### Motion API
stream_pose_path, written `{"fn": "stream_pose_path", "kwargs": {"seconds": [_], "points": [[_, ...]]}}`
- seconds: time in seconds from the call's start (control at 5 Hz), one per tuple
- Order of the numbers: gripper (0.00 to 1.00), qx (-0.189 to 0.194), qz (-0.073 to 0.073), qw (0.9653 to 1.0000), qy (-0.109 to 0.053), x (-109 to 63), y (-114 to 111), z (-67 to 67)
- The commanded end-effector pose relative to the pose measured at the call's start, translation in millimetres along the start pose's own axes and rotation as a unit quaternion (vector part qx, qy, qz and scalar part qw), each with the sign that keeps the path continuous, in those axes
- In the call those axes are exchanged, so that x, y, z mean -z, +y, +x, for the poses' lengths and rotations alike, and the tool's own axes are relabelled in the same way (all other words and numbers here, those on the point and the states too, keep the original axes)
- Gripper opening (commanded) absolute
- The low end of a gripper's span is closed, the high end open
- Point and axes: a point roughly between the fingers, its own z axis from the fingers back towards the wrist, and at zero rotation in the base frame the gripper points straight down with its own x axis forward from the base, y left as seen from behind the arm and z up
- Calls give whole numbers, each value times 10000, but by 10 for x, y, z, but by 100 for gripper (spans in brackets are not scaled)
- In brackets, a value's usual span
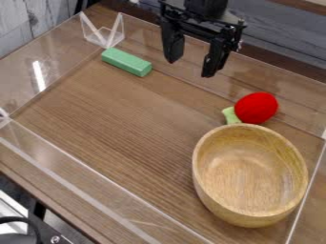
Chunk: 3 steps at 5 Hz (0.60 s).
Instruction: Move the red object to the left side of the table
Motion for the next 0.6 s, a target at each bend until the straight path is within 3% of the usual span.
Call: {"fn": "stream_pose_path", "kwargs": {"seconds": [0.0, 0.4], "points": [[100, 41, -2, 10000, 89, 76, -36, 22], [100, 919, -63, 9957, 99, 287, -334, 149]]}}
